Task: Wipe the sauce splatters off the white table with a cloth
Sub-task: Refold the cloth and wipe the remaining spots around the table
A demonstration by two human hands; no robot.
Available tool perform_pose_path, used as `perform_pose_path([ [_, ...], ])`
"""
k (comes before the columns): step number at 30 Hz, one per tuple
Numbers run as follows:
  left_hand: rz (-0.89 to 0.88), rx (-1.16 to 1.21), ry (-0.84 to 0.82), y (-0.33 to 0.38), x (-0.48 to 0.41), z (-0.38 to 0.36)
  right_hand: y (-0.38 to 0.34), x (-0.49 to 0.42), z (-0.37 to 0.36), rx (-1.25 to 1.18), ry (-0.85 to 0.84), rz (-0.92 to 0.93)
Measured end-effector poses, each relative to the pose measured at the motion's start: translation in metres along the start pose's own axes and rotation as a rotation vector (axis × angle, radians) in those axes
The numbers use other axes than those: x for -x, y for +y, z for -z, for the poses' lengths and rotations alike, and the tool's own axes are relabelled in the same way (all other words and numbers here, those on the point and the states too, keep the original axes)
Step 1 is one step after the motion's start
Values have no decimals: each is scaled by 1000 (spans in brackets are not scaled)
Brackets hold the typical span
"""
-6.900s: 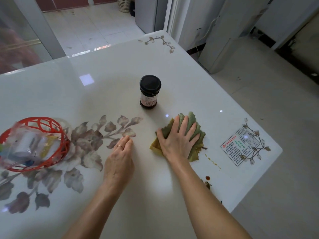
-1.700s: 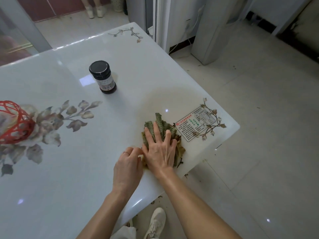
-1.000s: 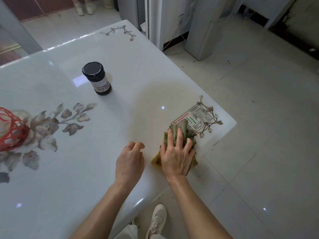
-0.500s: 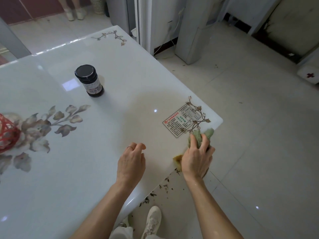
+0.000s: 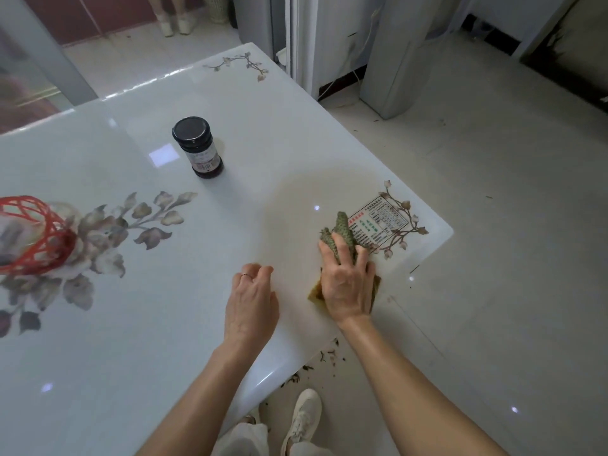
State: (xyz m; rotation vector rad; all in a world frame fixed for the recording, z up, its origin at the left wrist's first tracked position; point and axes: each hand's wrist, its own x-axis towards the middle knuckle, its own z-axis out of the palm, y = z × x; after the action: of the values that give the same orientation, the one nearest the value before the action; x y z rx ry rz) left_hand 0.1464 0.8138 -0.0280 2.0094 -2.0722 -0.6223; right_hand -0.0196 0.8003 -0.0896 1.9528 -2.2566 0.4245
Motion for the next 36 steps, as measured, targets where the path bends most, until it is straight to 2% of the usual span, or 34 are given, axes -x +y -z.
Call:
perform_pose_path([
  [2, 2, -1, 6, 2, 1, -1, -7, 8, 0, 0, -1, -3],
  [6, -20, -4, -1, 8, -2, -5, 16, 10, -3, 16, 20, 184],
  [9, -32, -8, -7, 8, -3, -5, 37, -6, -3, 13, 26, 48],
  [12, -36, -20, -6, 6, -3, -7, 22, -6, -2, 34, 50, -107],
  [14, -43, -20, -14, 8, -5, -10, 10, 1, -4, 39, 49, -41],
  [16, -71, -8, -26, 14, -6, -12, 17, 3, -8, 27, 36, 118],
  [18, -96, -2, -23, 19, -8, -13, 38, -10, -8, 33, 29, 153],
  [23, -100, -10, -19, 22, -16, -13, 50, -34, -9, 58, 55, -141],
  [28, -137, -14, -61, 35, -20, -22, 55, -28, -7, 65, 40, -51],
  [34, -159, -18, -43, 35, -22, -23, 66, -44, -7, 56, 37, -345],
  [36, -161, -14, -37, 35, -23, -24, 58, -32, -8, 58, 29, -366],
])
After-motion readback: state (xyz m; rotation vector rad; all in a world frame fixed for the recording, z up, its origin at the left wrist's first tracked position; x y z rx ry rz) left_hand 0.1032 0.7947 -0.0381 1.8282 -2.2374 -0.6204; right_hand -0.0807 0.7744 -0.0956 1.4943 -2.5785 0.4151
